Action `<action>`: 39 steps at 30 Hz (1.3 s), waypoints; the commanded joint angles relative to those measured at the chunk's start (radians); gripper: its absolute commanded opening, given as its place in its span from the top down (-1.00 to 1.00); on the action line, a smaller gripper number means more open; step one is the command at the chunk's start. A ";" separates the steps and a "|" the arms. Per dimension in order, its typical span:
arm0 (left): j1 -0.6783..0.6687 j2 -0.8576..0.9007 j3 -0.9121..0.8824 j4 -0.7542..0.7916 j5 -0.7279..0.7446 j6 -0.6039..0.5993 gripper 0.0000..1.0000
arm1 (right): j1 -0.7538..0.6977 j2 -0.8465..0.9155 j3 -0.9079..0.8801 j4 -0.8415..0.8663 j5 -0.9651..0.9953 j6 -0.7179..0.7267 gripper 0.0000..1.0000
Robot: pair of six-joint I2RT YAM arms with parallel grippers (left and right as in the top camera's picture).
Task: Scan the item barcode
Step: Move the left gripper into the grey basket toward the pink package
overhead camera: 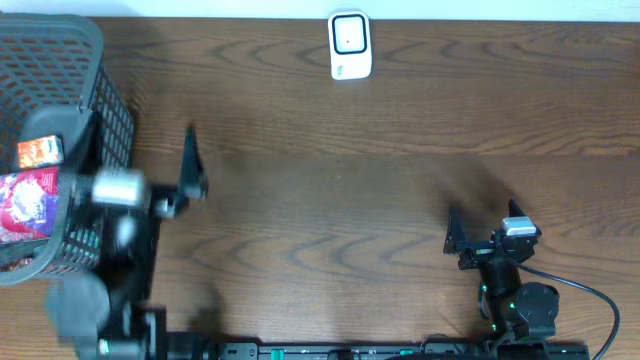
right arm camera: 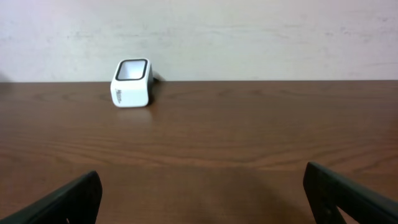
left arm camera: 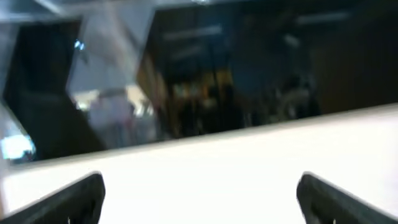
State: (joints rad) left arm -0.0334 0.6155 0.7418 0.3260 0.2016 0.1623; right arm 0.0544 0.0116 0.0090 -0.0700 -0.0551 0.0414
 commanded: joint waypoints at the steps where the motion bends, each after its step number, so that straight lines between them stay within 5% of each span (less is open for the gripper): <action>1: 0.004 0.142 0.067 -0.023 0.150 -0.013 -0.96 | -0.002 -0.006 -0.003 -0.002 -0.003 0.010 -0.99; 5: 0.004 0.258 0.071 0.118 0.156 -0.014 -0.96 | -0.002 -0.006 -0.003 -0.002 -0.003 0.010 -0.99; 10: 0.008 0.338 0.200 0.136 -0.092 -0.027 -0.95 | -0.002 -0.006 -0.003 -0.002 -0.003 0.010 -0.99; 18: 0.179 0.604 0.825 -0.463 -0.328 -0.037 -0.96 | -0.002 -0.006 -0.003 -0.002 -0.003 0.010 -0.98; 23: 0.390 0.813 1.167 -0.755 -0.329 -0.223 -0.96 | -0.002 -0.006 -0.003 -0.002 -0.003 0.010 -0.99; 30: 0.629 0.998 1.210 -0.852 -0.319 -0.280 -0.96 | -0.002 -0.006 -0.003 -0.002 -0.003 0.010 -0.98; 39: 0.703 1.188 1.202 -1.051 -0.318 -0.279 -0.96 | -0.002 -0.006 -0.003 -0.002 -0.003 0.010 -0.98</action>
State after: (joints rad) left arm 0.6678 1.7805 1.9415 -0.7219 -0.1116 -0.1047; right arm 0.0544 0.0116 0.0090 -0.0704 -0.0555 0.0414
